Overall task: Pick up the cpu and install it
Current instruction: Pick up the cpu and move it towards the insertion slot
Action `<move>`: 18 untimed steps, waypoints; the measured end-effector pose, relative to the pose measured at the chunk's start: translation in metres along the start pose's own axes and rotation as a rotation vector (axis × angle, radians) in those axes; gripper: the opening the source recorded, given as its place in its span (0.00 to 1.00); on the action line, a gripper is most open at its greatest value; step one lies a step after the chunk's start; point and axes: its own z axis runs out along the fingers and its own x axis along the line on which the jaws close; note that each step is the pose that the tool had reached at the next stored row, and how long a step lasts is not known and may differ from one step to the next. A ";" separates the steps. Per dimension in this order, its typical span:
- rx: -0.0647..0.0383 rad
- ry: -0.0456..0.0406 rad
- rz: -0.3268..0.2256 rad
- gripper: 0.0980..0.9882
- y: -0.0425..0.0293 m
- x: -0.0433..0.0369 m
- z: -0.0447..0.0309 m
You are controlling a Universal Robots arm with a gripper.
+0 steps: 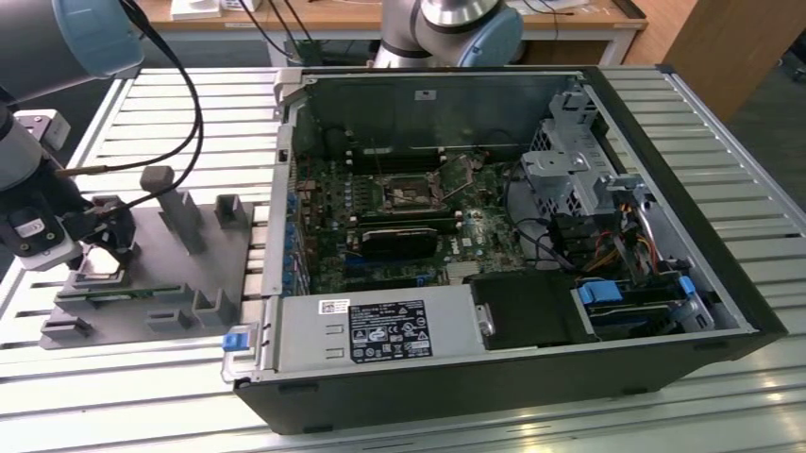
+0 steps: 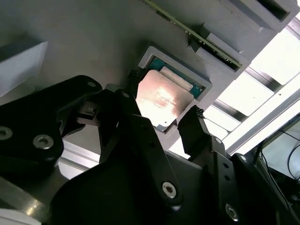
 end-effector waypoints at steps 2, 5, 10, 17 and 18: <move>0.000 0.0000 0.000 0.59 -0.0001 0.0000 0.0001; 0.000 0.0001 0.000 0.49 -0.0001 0.0000 0.0001; -0.001 -0.0003 0.000 0.49 0.0000 -0.0001 -0.0002; 0.000 0.0000 0.000 0.49 0.0005 -0.0001 -0.0075; 0.000 -0.0001 0.000 0.49 0.0006 -0.0001 -0.0090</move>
